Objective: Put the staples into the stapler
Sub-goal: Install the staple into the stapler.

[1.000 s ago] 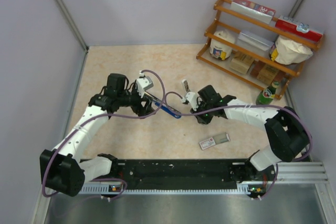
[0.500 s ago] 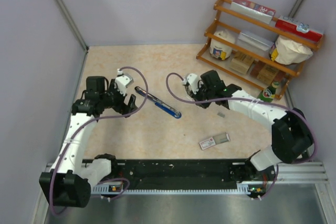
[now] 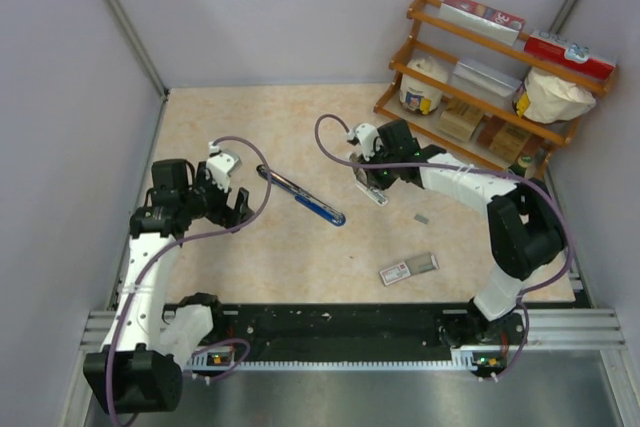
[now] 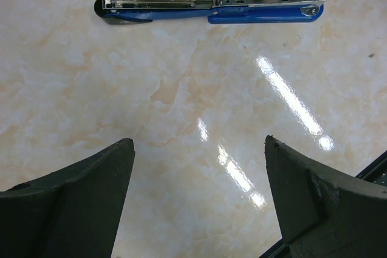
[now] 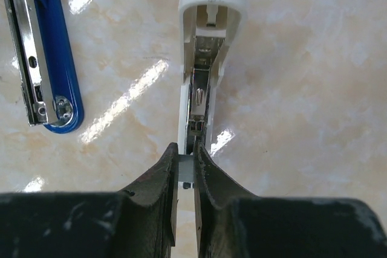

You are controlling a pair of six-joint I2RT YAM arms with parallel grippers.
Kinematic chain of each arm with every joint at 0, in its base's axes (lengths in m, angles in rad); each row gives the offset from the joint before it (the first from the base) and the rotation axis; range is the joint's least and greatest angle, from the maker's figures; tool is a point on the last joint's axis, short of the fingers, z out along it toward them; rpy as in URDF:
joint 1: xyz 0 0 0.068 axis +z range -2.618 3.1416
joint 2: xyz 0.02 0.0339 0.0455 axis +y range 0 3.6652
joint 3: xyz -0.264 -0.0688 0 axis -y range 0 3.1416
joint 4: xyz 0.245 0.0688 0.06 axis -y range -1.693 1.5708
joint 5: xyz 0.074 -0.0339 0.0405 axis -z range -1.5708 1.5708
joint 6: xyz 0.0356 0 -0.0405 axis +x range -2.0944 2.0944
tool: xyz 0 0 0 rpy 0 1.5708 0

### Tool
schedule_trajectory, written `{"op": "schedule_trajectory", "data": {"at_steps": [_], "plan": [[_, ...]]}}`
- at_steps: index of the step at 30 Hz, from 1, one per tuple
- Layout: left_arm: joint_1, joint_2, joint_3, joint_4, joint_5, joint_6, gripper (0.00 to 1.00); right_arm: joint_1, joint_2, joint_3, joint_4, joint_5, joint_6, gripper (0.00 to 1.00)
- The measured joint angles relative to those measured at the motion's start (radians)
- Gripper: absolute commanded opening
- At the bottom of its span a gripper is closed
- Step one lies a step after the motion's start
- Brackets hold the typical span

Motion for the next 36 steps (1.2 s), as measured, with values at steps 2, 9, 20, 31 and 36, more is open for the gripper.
{"op": "schedule_trajectory", "data": {"at_steps": [2, 9, 20, 31, 36], "plan": [[0.001, -0.008, -0.012, 0.0, 0.0, 0.0, 0.92, -0.007, 0.0, -0.024, 0.012, -0.006, 0.016, 0.11], [0.001, -0.02, -0.027, 0.019, 0.001, 0.0, 0.92, -0.039, 0.0, -0.095, 0.077, -0.007, 0.047, 0.11], [0.004, -0.024, -0.04, 0.033, 0.005, 0.0, 0.92, -0.043, 0.0, -0.115, 0.126, -0.007, 0.069, 0.11], [0.008, -0.024, -0.044, 0.037, 0.008, 0.0, 0.92, -0.043, 0.0, -0.117, 0.133, -0.009, 0.068, 0.11], [0.008, -0.024, -0.049, 0.038, 0.008, 0.0, 0.92, -0.043, 0.0, -0.117, 0.133, -0.011, 0.068, 0.11]]}}
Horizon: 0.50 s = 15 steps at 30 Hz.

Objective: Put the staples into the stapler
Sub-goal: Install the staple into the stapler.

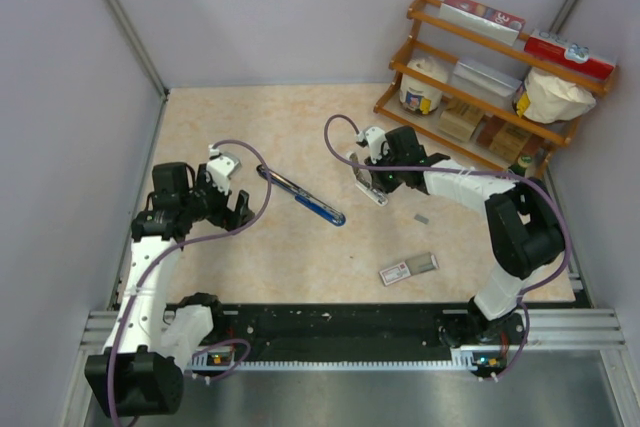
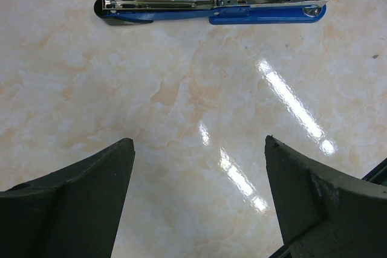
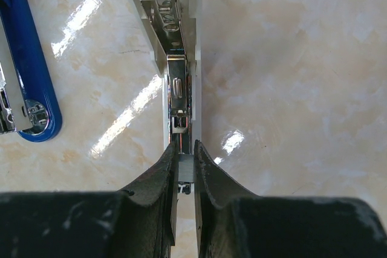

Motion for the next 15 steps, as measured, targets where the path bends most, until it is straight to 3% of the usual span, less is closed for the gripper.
{"op": "schedule_trajectory", "data": {"at_steps": [15], "plan": [[0.004, 0.0, -0.006, 0.003, 0.003, 0.0, 0.92, 0.0, 0.0, 0.0, -0.001, -0.009, -0.001, 0.11]]}}
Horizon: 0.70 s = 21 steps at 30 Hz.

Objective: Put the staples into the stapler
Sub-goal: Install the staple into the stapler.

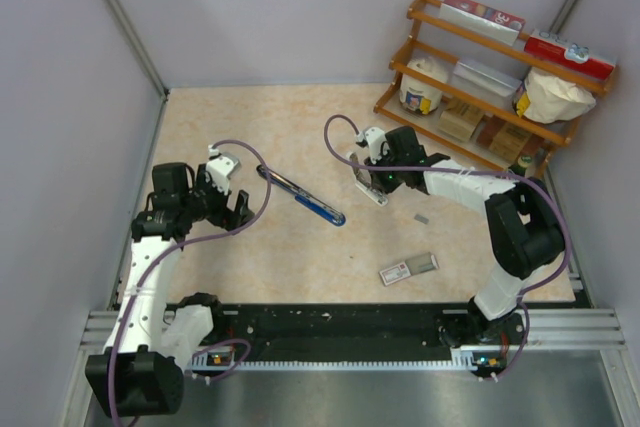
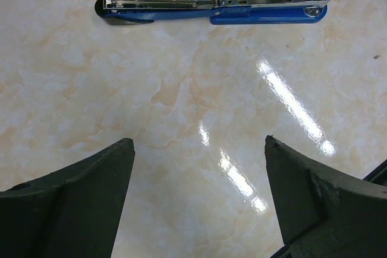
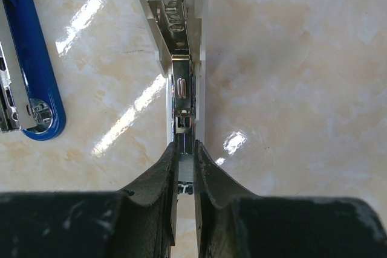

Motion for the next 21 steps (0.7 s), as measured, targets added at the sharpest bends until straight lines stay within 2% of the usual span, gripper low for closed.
{"op": "schedule_trajectory", "data": {"at_steps": [21], "plan": [[0.003, 0.0, -0.002, 0.004, 0.0, 0.0, 0.92, 0.0, 0.0, 0.0, -0.003, -0.017, -0.005, 0.11]]}}
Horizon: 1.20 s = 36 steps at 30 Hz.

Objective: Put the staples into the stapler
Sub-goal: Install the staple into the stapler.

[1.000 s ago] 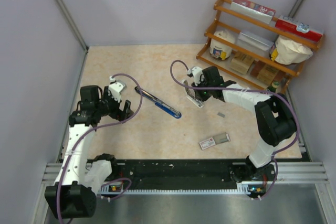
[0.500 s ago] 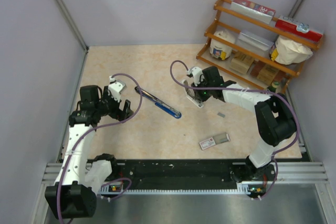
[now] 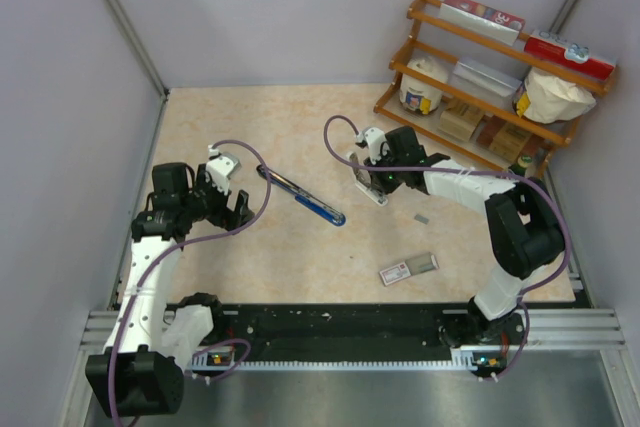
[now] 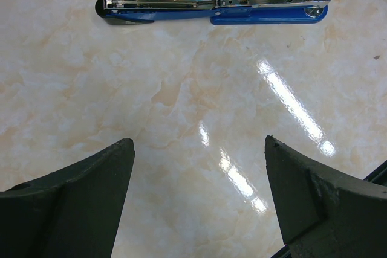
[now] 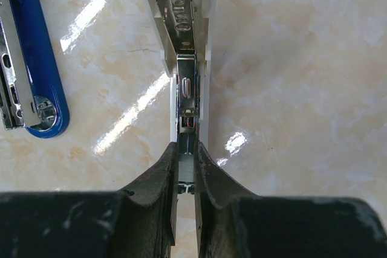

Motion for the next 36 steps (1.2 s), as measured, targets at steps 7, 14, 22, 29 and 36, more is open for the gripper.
{"op": "schedule_trajectory", "data": {"at_steps": [7, 14, 22, 29, 36], "plan": [[0.0, 0.0, 0.0, 0.0, 0.0, 0.0, 0.92, 0.0, 0.0, 0.0, 0.0, 0.0, -0.005, 0.11], [0.001, 0.0, 0.0, 0.0, 0.0, 0.0, 0.92, 0.0, 0.007, 0.0, -0.003, -0.003, -0.005, 0.11], [0.003, 0.0, 0.0, 0.0, 0.0, 0.0, 0.92, 0.0, 0.015, 0.0, -0.02, -0.004, -0.006, 0.12], [0.006, 0.0, -0.001, 0.001, 0.0, 0.0, 0.92, 0.0, 0.015, 0.0, -0.018, -0.004, -0.006, 0.12], [0.006, 0.0, -0.003, 0.005, 0.0, 0.0, 0.92, 0.0, 0.014, -0.01, 0.008, -0.005, -0.006, 0.12]]}}
